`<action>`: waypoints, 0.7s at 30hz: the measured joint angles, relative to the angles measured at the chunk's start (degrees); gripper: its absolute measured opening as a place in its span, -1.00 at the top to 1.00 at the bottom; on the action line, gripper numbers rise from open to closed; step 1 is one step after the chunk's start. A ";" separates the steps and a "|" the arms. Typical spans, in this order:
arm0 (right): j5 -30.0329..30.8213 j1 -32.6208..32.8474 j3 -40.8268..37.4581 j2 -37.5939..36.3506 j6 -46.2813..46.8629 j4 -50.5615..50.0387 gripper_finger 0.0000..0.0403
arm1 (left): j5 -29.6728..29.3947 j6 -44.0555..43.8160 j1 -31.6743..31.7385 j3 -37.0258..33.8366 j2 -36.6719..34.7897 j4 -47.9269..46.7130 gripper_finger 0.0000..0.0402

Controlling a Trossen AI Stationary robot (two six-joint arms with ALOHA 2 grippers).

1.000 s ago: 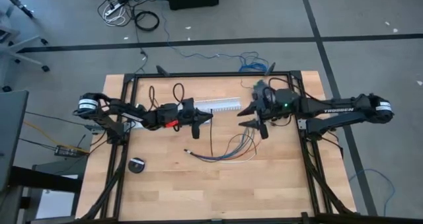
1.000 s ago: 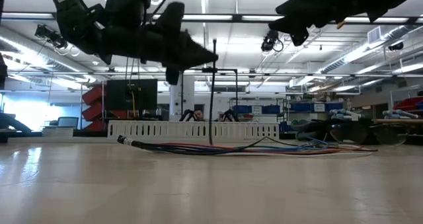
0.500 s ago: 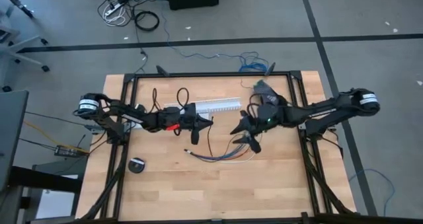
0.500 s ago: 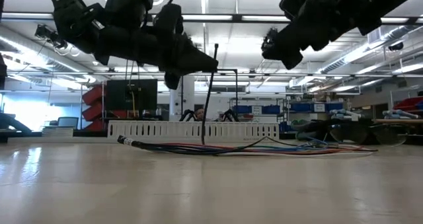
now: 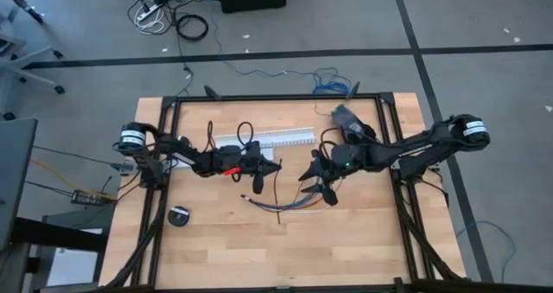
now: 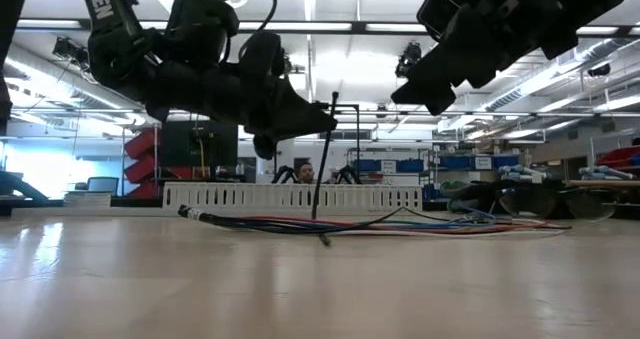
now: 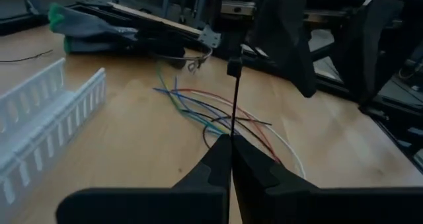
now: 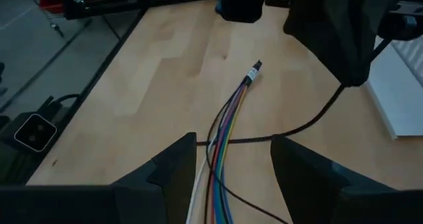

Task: Ziptie cables
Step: Wrap the colored wires together using a zip tie

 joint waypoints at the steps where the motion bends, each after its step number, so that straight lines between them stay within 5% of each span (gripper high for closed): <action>1: 0.00 0.32 0.00 0.00 0.14 -0.15 0.05 | 0.04 -0.01 -0.16 0.00 0.00 0.00 1.00; 5: 0.14 3.06 0.00 0.04 -0.96 -0.73 0.05 | -2.14 -1.50 -1.29 -0.16 0.00 -0.68 1.00; 14: 9.91 12.20 0.00 0.07 -8.87 -0.39 0.05 | -17.72 -10.38 -6.65 -7.64 0.00 6.85 1.00; 21: 8.96 13.78 0.11 5.09 -6.81 5.73 0.08 | -22.89 -10.12 -11.60 -8.78 1.02 10.20 1.00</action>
